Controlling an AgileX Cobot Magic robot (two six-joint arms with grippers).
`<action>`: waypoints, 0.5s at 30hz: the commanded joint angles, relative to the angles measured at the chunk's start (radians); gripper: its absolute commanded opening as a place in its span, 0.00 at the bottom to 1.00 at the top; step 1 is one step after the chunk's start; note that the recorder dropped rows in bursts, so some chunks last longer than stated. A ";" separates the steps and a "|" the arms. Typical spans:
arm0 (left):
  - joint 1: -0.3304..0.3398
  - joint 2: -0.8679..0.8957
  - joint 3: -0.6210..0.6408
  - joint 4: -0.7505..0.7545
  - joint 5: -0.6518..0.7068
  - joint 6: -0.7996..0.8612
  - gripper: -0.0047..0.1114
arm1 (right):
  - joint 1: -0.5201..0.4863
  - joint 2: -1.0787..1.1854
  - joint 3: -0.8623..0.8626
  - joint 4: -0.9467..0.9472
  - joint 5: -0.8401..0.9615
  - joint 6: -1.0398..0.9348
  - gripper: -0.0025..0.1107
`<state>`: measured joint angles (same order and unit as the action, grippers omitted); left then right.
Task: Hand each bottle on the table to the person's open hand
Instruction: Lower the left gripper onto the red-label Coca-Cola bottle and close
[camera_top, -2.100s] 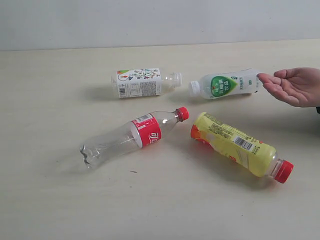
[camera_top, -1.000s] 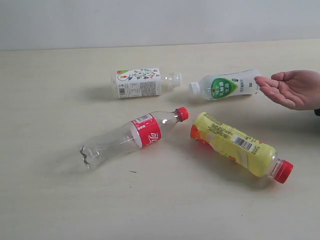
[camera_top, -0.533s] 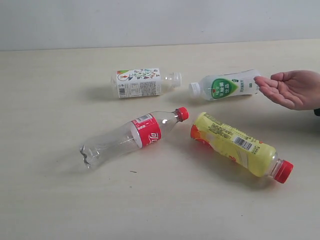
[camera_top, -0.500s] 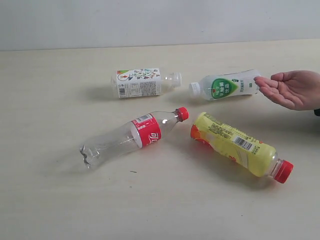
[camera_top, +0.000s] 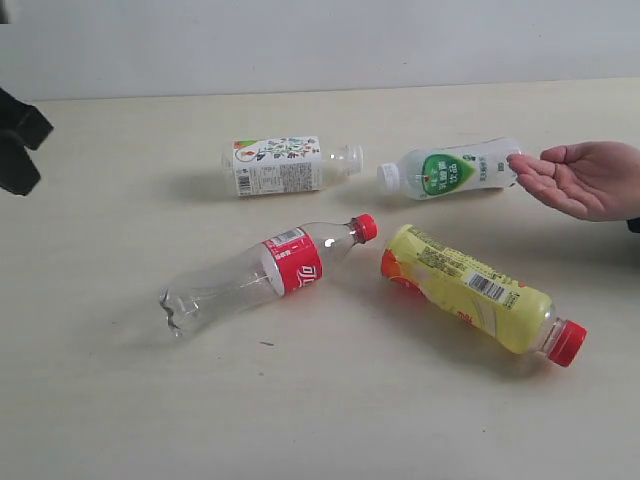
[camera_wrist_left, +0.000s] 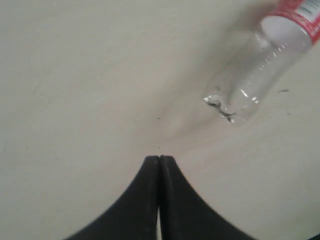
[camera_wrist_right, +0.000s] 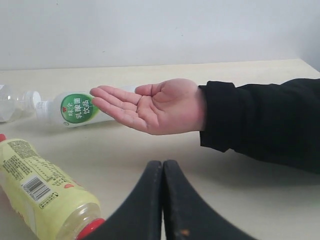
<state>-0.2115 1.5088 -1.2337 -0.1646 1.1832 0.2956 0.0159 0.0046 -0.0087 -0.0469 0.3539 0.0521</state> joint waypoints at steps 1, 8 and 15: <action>-0.143 0.055 -0.056 -0.012 0.024 0.155 0.04 | -0.006 -0.005 0.003 -0.005 -0.004 0.002 0.02; -0.361 0.176 -0.177 0.059 0.027 0.174 0.04 | -0.006 -0.005 0.003 -0.005 -0.004 0.002 0.02; -0.446 0.333 -0.315 0.057 0.038 0.141 0.08 | -0.006 -0.005 0.003 -0.005 -0.004 0.002 0.02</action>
<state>-0.6386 1.7991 -1.5097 -0.1138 1.2175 0.4529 0.0159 0.0046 -0.0087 -0.0469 0.3539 0.0521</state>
